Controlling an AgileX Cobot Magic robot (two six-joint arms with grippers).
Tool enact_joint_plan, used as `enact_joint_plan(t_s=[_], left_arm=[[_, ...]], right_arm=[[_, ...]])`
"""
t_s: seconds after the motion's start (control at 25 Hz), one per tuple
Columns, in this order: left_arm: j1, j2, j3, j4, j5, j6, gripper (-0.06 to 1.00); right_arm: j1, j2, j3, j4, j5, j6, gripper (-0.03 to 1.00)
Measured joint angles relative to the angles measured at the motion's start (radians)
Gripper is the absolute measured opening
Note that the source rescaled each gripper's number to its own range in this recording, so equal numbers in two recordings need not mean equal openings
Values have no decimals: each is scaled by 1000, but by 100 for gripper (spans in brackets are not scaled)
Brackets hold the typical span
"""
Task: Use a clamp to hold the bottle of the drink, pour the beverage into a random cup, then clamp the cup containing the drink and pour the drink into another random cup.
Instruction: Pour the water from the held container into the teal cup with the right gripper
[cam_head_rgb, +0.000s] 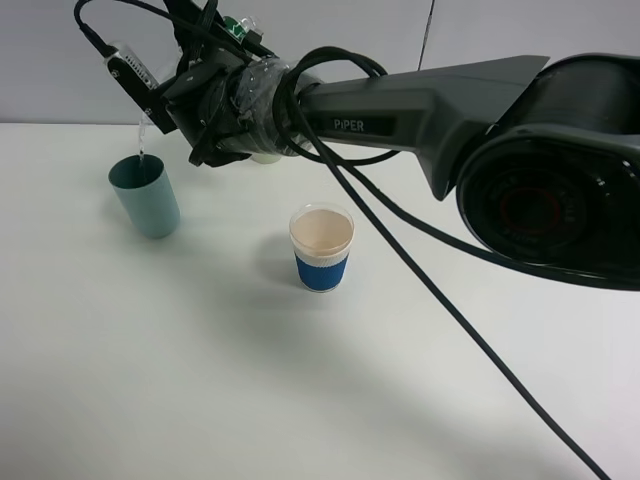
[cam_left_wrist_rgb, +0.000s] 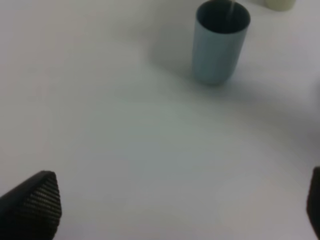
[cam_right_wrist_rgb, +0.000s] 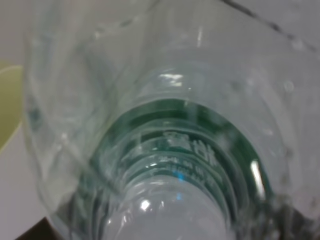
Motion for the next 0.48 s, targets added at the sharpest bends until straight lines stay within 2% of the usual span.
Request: enact_joint_plan(t_s=[0.2, 0.48], left_arm=[[0, 0, 0, 0, 0, 0, 100], [0, 0, 0, 0, 0, 0, 100]], right_arm=[[0, 0, 0, -1, -23, -66, 0], [0, 0, 0, -2, -78, -81, 0]])
